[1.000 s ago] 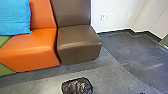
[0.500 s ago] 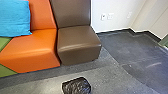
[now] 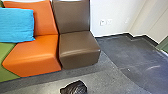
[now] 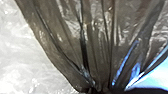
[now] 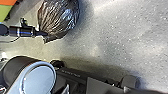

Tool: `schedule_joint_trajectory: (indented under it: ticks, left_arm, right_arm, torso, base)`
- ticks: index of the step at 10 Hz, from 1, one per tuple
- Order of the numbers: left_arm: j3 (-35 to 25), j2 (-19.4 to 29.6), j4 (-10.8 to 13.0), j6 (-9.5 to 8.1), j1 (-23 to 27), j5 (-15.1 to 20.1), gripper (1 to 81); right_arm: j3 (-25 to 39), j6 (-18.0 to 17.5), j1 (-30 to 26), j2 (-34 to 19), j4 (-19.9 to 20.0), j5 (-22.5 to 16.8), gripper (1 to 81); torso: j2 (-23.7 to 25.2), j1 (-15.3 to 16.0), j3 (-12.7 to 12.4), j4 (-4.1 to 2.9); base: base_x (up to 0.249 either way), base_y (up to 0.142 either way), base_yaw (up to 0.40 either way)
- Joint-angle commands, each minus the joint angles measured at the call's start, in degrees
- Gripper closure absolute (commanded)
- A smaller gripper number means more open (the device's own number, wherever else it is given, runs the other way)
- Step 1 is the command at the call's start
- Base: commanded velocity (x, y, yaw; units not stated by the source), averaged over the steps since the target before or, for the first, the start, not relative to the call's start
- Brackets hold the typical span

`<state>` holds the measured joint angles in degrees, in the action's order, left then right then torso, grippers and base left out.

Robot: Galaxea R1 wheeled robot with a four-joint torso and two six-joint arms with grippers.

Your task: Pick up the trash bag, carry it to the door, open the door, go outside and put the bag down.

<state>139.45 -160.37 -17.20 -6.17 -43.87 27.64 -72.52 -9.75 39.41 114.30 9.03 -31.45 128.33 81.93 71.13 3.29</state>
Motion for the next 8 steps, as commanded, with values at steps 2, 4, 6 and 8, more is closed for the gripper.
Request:
schedule_joint_trajectory:
  ticks: [2,4,6,8]
  left_arm:
    - [-0.8,0.6,-1.5,-0.07,5.2,4.6,81.1]
    - [-0.8,1.0,-1.5,-0.07,5.2,4.5,81.1]
    - [-0.8,1.7,-1.7,-0.07,5.2,4.5,81.1]
    - [-0.8,2.2,-1.8,-0.07,5.2,4.6,81.1]
  right_arm:
    - [-0.1,-0.1,-3.1,-2.3,1.2,-3.7,1.0]
    - [-0.9,0.0,-2.0,-1.2,1.2,-3.5,1.0]
    - [-1.6,0.1,-1.4,-0.5,1.2,-3.3,1.0]
    - [-2.0,0.1,-0.9,0.2,1.2,-3.3,1.0]
  torso:
    - [-7.4,-4.7,-4.4,0.00]
    - [-11.3,-7.3,-6.5,0.00]
    - [-15.4,-9.9,-8.7,0.00]
    - [-19.3,-12.5,-10.8,0.00]
  base:
    - [0.000,0.000,0.000]
    - [0.000,0.000,0.000]
    - [0.000,0.000,0.000]
    - [0.000,0.000,0.000]
